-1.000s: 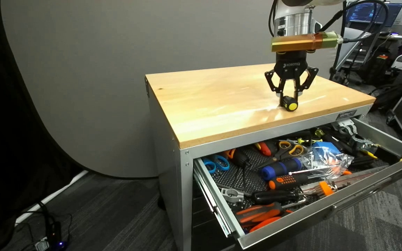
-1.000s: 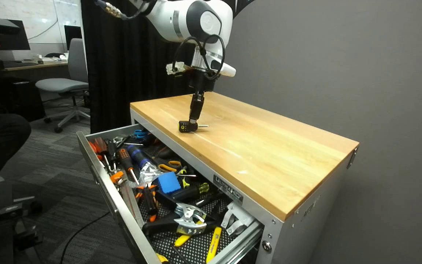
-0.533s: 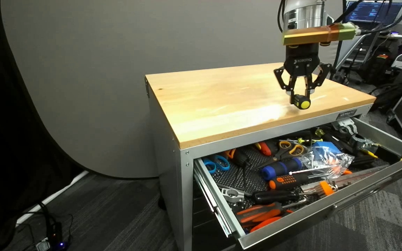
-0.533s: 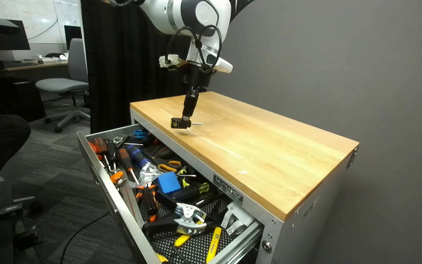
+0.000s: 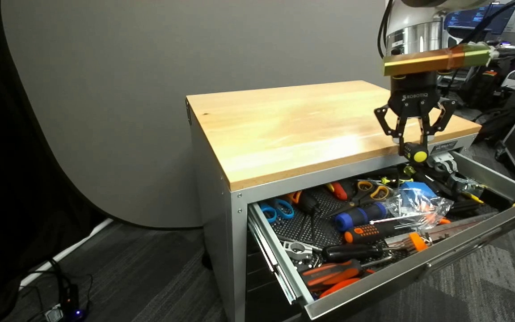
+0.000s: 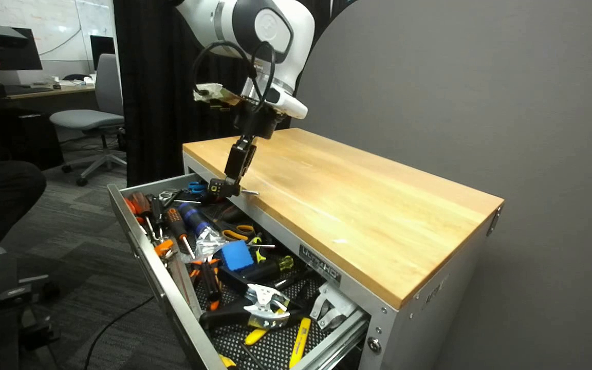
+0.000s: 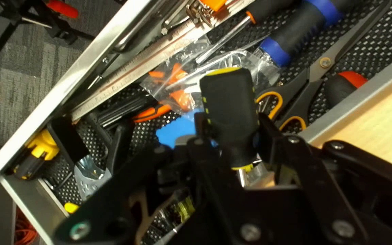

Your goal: Pick up the screwdriver, put it in the open drawer and close the drawer

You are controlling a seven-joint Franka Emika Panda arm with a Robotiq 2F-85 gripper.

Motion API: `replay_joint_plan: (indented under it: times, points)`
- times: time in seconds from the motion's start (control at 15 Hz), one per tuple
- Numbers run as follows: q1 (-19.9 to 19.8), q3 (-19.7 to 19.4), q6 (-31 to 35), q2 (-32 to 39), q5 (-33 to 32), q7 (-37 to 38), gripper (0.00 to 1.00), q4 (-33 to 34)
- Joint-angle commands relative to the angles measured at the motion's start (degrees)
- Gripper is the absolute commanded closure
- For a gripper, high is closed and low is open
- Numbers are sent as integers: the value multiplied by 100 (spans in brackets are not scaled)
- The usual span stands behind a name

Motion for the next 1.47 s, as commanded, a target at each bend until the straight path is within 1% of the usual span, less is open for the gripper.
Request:
replay_joint_plan:
  times: [0.0,0.2,0.27,0.33,0.4,0.47,0.53,0.67,0.87,0.93,1.13,1.27,1.4]
  points:
    - [-32,15,465,-319,280,379,88,-649]
    - [-4,48,826,-255,428,556,88,-812]
    - [-2,56,951,-266,472,590,62,-866]
    - [-21,82,995,-272,543,575,73,-892]
    - [-18,78,1110,-282,587,641,37,-940]
    - [-47,105,1171,-302,685,601,39,-978]
    - [-43,92,1191,-312,706,640,38,-1006]
    - [-83,60,1060,-400,721,606,25,-1073]
    - [-255,96,716,-569,792,191,2,-1075]
    - [-337,129,541,-623,809,-117,0,-1056]
    - [-505,112,-14,-750,722,-1038,0,-999]
    - [-592,53,-284,-874,673,-1511,0,-1020]
    - [-662,-11,-511,-965,665,-1772,0,-1015]
